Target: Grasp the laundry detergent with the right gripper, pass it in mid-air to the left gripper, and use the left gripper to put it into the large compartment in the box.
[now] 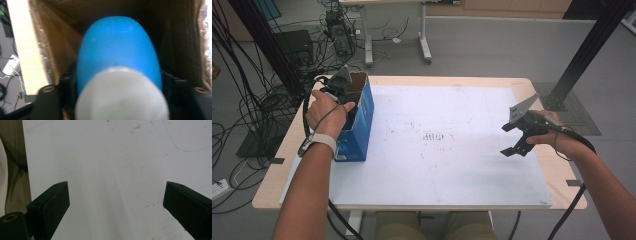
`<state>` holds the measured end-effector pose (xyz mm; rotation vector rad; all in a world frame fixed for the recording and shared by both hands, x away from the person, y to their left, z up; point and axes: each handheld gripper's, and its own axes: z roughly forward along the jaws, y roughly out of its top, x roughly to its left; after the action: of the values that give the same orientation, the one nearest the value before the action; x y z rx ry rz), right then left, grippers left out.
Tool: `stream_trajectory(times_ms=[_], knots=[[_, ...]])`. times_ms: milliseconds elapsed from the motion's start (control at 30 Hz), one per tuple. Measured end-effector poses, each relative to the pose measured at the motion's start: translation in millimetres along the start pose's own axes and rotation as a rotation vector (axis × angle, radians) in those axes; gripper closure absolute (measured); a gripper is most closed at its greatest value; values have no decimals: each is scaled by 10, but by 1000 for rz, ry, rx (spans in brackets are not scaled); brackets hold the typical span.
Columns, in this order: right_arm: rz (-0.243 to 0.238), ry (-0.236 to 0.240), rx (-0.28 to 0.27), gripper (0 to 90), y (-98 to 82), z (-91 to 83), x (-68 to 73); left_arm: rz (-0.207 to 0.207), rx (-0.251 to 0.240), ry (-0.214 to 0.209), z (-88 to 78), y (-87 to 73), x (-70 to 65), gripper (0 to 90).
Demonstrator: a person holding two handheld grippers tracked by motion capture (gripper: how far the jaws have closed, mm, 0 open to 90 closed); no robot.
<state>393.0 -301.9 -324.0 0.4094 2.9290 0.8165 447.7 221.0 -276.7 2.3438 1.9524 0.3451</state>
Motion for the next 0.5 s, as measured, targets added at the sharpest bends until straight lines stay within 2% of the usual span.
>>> stream_trajectory(times_ms=[500], knots=[[-2,0,6,71,14,-7,20,1,-12,-25,-33,-16,13,278]])
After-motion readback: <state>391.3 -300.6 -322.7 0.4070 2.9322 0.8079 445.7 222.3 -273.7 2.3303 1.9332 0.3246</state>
